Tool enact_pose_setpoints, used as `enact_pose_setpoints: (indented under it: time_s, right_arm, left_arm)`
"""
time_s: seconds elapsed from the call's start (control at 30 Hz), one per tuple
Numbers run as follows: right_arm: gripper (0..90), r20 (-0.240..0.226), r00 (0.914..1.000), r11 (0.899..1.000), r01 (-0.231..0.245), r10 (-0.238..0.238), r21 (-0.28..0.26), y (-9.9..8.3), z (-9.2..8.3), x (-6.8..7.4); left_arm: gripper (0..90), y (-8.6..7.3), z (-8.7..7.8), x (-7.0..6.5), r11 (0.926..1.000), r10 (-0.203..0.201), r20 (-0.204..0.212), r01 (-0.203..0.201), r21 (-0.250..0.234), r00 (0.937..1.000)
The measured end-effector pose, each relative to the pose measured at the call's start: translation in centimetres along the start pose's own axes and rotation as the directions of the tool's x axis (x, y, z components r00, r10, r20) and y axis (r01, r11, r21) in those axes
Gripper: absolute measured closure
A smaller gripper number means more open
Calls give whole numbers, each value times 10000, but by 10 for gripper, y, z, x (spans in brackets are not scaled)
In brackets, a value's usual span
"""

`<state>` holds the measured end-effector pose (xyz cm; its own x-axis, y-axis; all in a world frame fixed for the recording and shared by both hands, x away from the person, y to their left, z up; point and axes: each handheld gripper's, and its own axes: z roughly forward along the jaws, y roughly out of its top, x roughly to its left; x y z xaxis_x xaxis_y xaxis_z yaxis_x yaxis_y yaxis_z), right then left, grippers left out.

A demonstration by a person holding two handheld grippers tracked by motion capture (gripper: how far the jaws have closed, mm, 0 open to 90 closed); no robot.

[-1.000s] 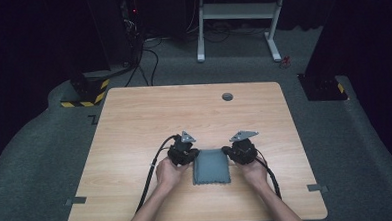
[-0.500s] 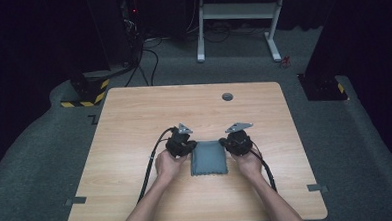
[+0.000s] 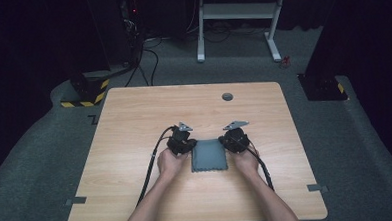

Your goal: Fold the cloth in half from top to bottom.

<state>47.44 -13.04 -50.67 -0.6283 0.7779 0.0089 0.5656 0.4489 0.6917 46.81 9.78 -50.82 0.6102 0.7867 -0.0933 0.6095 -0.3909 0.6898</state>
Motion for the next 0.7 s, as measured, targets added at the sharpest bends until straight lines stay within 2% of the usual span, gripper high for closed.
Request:
enact_pose_setpoints:
  time_s: [0.1,0.23,0.27,0.4,0.47,0.7]
  right_arm:
    - [882,-42,9999,9998,-166,166,66,-1,4,-2]
    - [880,5,9999,9997,-169,169,163,-2,6,-1]
    - [878,11,9999,9998,-148,148,163,-2,7,-1]
    - [872,52,9999,9998,-136,136,177,-2,7,-1]
    - [864,105,9999,9999,-48,46,143,-2,7,-1]
    - [809,72,9998,9998,-170,169,52,-2,4,-3]
  left_arm:
    - [858,-1,3,-1,10000,-67,-47,67,18,10000]
    - [854,-1,4,-1,10000,-34,-106,34,47,9999]
    - [853,-1,4,-1,9999,87,-172,-86,52,9998]
    - [833,-1,5,-2,10000,-12,-226,14,71,9997]
    - [814,-1,4,-1,9999,-24,-238,26,112,9997]
    - [693,0,-1,1,9999,-86,-211,87,50,9997]
